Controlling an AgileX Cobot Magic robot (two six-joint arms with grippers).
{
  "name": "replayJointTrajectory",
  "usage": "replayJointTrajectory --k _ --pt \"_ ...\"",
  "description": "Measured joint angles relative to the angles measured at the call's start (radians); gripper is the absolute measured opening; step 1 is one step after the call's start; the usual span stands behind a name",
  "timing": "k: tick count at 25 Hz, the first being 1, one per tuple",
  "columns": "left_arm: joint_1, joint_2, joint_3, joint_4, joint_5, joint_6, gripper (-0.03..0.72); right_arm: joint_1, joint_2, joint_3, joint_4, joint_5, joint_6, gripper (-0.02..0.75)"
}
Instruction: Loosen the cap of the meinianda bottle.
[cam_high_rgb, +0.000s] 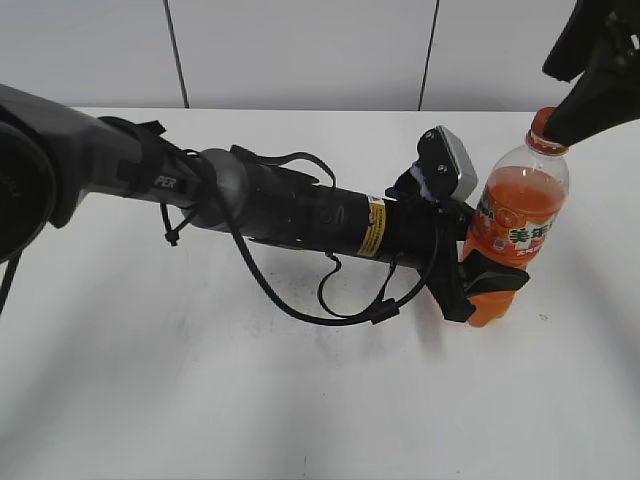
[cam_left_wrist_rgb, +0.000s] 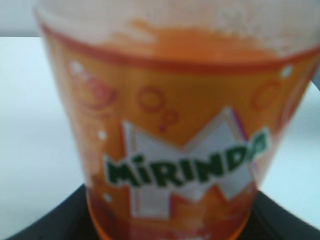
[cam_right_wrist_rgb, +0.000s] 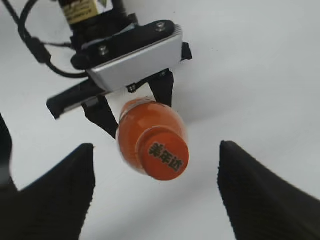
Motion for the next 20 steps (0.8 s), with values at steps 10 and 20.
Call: replayJointTrajectory --k 10,20 --pt "0.000 0.000 0.000 0.001 0.000 0.000 0.405 0.000 -0.042 0.000 -0.001 0.001 1.113 0.575" --pt "0.000 0.000 0.000 0.001 0.000 0.000 0.405 0.000 0.047 0.000 -0.057 0.001 1.150 0.426"
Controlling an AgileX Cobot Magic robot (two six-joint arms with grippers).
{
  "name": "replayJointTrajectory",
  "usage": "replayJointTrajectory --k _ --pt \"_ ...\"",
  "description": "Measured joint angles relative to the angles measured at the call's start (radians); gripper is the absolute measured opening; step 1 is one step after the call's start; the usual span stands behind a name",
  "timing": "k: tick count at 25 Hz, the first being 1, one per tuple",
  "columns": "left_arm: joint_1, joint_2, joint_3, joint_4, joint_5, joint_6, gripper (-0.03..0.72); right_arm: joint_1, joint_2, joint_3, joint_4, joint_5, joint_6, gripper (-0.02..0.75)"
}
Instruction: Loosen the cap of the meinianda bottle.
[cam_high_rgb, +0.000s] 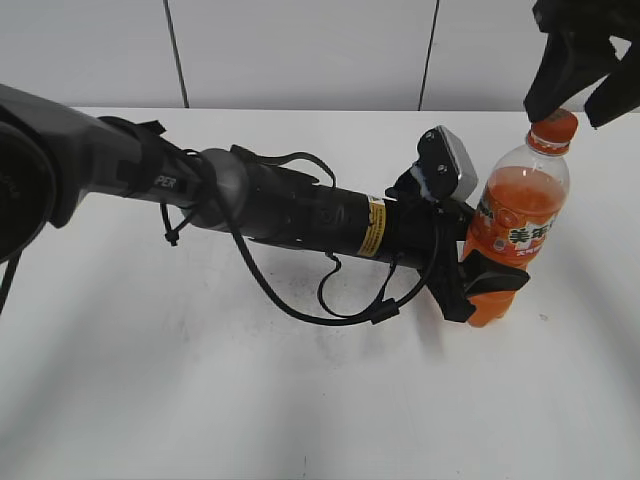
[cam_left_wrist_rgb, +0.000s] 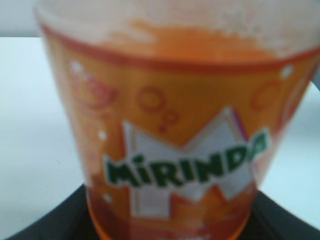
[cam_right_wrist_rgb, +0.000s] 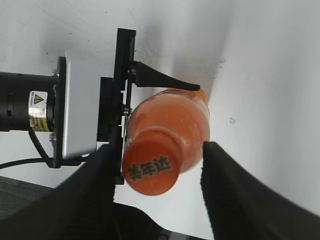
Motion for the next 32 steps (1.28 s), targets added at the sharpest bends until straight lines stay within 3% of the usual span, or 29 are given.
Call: replayJointTrajectory --k 7,13,16,19,22,32 --pt "0.000 0.000 0.000 0.000 0.000 0.000 0.405 0.000 0.015 0.000 0.008 0.000 0.001 0.265" --pt "0.000 0.000 0.000 0.000 0.000 0.000 0.405 0.000 0.015 0.000 0.011 0.000 -0.050 0.265" --pt "0.000 0.000 0.000 0.000 0.000 0.000 0.405 0.000 0.015 0.000 0.014 0.000 -0.296 0.265" --pt "0.000 0.000 0.000 -0.002 0.000 -0.001 0.405 0.000 0.014 -0.001 0.020 -0.002 -0.764 0.265" --pt "0.000 0.000 0.000 -0.002 0.002 -0.003 0.405 0.000 0.014 -0.001 0.029 -0.002 -1.005 0.265" --pt "0.000 0.000 0.000 -0.002 0.000 -0.003 0.405 0.000 -0.014 0.000 0.037 -0.002 -1.052 0.263"
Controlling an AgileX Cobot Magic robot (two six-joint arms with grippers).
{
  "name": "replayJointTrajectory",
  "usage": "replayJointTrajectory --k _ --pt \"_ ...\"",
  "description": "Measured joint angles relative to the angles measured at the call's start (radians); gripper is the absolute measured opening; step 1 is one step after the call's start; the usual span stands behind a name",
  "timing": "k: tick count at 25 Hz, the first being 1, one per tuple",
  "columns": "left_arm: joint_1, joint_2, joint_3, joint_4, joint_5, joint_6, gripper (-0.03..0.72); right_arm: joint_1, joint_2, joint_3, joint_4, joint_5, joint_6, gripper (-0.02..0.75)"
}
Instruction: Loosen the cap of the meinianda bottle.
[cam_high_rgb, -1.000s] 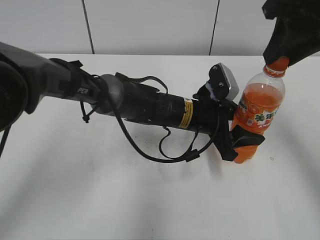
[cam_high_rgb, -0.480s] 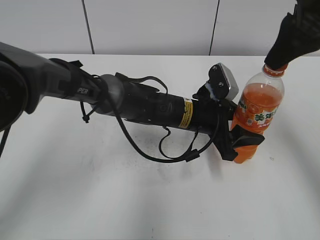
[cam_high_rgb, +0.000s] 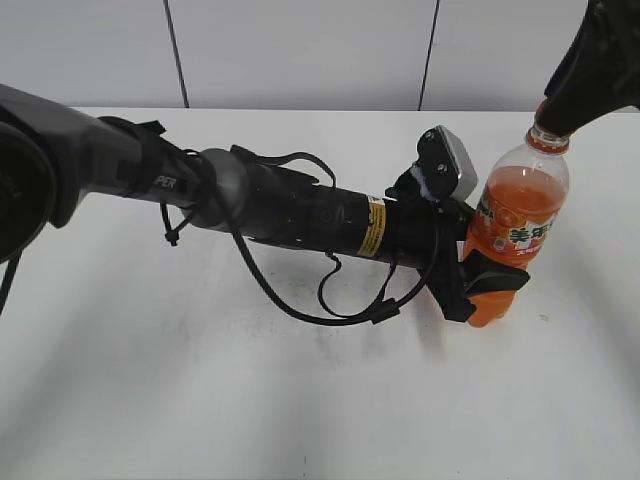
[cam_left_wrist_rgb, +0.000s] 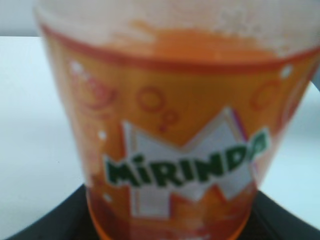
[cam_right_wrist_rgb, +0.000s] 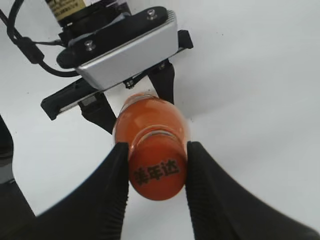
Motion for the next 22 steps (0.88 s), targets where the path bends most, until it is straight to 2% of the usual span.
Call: replayJointTrajectory --k 3,7,12,17,22 --pt "0.000 0.000 0.000 0.001 0.000 0.001 0.405 0.000 -0.047 0.000 -0.003 0.000 0.095 0.263" --pt "0.000 0.000 0.000 0.001 0.000 0.002 0.405 -0.015 -0.097 0.000 -0.063 0.001 0.340 0.263" --pt "0.000 0.000 0.000 0.002 0.000 0.003 0.405 -0.164 -0.090 0.016 -0.130 -0.025 0.616 0.263" --pt "0.000 0.000 0.000 0.002 0.000 0.003 0.405 -0.324 -0.078 0.185 -0.154 -0.254 0.699 0.263" --pt "0.000 0.000 0.000 -0.001 0.000 0.003 0.405 -0.349 0.043 0.401 -0.130 -0.529 0.709 0.263"
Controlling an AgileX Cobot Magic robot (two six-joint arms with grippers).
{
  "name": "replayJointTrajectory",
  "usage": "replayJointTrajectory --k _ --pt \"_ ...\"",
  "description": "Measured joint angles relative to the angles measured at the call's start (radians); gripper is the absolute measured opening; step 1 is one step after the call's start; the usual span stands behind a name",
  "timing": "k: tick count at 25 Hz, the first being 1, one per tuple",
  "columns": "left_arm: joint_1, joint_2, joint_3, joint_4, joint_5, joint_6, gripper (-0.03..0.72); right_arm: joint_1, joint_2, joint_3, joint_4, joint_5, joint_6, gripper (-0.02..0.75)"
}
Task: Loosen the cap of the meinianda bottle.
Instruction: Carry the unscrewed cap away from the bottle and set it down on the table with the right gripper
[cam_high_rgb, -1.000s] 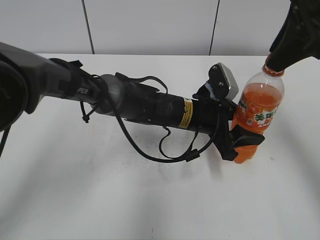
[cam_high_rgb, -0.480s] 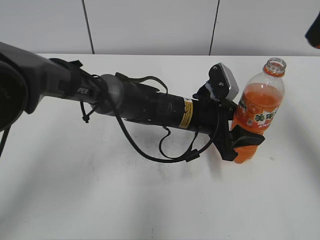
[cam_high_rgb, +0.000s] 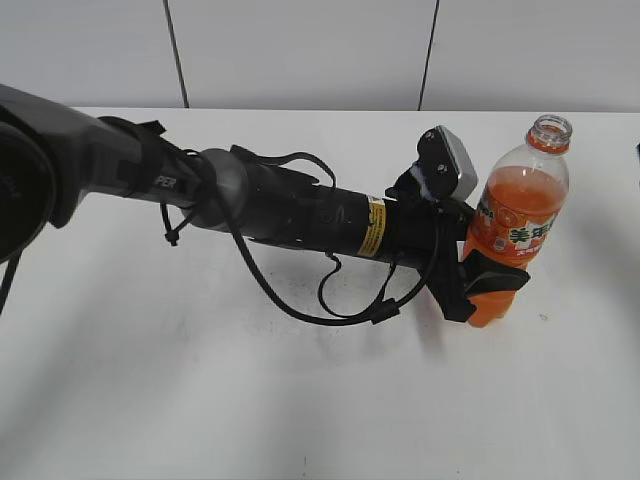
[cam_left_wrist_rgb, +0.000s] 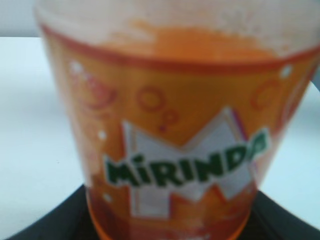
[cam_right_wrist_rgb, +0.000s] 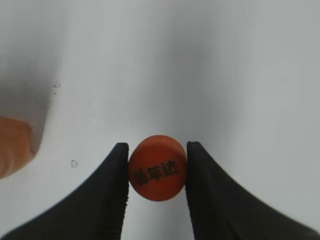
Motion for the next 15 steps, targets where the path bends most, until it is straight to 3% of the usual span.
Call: replayJointTrajectory --k 9,15 --pt "0.000 0.000 0.000 -0.028 0.010 0.000 0.405 0.000 0.279 0.035 0.046 -0.268 -0.008 0.263" --pt "0.000 0.000 0.000 -0.034 0.014 0.000 0.405 0.000 0.370 0.035 0.051 -0.319 -0.027 0.263"
